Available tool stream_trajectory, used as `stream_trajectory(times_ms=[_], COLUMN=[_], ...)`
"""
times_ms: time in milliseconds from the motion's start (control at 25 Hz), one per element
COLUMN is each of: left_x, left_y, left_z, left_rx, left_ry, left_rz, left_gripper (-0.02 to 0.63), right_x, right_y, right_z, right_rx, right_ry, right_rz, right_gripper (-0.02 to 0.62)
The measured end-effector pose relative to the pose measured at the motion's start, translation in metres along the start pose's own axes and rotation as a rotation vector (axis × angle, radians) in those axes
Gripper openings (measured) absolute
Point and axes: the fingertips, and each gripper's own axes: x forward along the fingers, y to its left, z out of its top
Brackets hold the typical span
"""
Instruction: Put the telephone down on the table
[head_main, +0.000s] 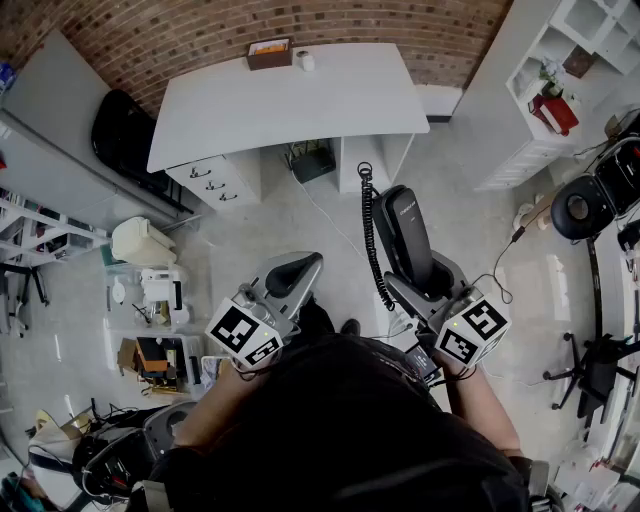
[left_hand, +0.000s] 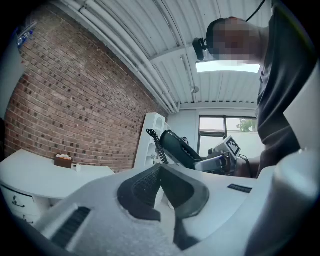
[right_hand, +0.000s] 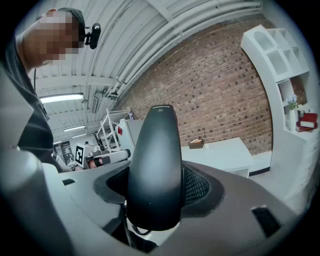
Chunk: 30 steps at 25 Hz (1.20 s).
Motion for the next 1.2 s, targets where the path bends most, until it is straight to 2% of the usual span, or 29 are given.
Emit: stream_trajectory(times_ms=[280, 640, 920, 1200], left_x=[-0.003, 0.006, 0.017, 0.02], left_y=[0.003, 0.024, 0.083, 0.161], left_z=[-0.005, -0.007, 0.001, 0.025], left_rx=[-0.016, -0.033, -0.037, -0.027], left_ry=[0.004, -0.005, -0.008, -0.012], left_rz=[0.006, -0.029, -0.034, -0.045], left_gripper=[0.008, 0.008, 0.008, 0.008], right_x=[0.001, 0.02, 0.073, 0.141], right_y=[-0.001, -0.011, -0.029, -0.044], right_z=[-0.004, -0.001, 0.02, 0.056], right_rx=[0.01, 0.02, 0.006, -0.004], right_ry=[-0.001, 0.002, -0.01, -0.027], right_rz=[0.001, -0.012, -0.019, -0.042], right_gripper=[0.273, 0.273, 0.273, 0.273])
